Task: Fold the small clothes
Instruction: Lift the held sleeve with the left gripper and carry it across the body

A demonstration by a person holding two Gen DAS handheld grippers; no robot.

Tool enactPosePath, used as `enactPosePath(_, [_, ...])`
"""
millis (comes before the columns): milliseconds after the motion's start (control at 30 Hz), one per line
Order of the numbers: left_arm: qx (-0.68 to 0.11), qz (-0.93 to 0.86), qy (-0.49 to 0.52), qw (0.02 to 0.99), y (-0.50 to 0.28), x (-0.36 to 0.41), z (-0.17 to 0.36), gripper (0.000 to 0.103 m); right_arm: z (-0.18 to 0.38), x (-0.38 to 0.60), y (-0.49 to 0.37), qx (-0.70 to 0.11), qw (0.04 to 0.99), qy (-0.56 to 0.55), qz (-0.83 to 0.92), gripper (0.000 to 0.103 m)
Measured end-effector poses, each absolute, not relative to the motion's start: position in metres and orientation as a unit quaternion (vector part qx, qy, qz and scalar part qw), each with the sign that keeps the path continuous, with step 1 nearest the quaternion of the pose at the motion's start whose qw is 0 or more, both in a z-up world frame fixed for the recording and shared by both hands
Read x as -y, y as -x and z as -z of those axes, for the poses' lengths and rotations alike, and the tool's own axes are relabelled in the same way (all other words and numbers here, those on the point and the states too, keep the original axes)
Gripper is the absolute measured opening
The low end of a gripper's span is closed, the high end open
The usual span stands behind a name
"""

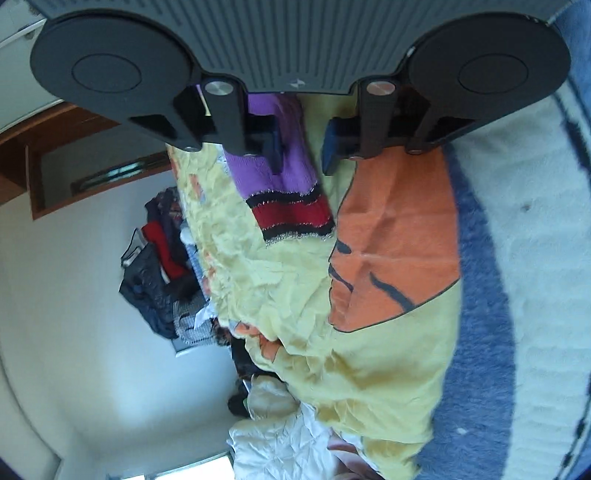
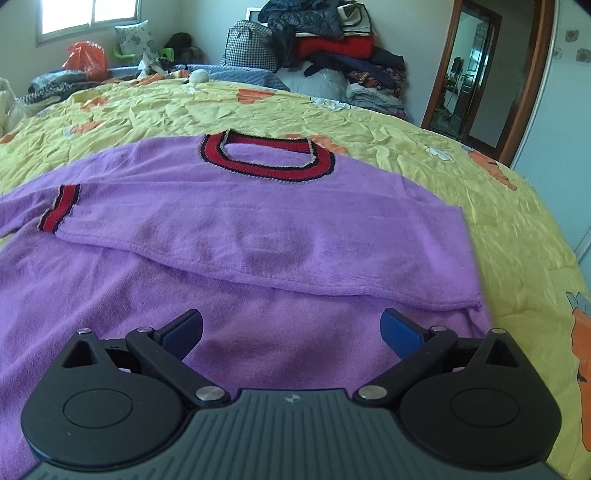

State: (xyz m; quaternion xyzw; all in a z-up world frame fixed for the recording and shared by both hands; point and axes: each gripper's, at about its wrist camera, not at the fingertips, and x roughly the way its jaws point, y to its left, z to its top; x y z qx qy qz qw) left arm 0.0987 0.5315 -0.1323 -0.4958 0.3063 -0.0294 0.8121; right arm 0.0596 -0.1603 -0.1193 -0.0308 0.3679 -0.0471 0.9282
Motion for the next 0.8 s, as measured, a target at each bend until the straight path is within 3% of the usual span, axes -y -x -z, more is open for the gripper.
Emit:
enactPosePath(100, [-0.335,0.026,0.489,0.805,-0.117,-0.534,0.131,0.002,0.12,0.156,-0.057,-0.367,0.928,0.039,0.052,0.103])
enactPosePath(267, [-0.318,0.007,0.457,0.831,-0.118,-0.529,0.12,0.003,0.119,0.157,-0.054,-0.368,0.928,0.037,0.055,0.103])
enactPosePath(500, [-0.109,-0.04,0.518,0.848,-0.008,-0.524,0.112,0.003,0.118,0.161,-0.052,-0.363,0.93,0.025,0.048,0.103])
enactPosePath(800, [-0.126,-0.055,0.58,0.803,0.037,-0.493,0.168,0.002,0.123,0.154,-0.056,-0.369,0.929,0.029,0.018,0.103])
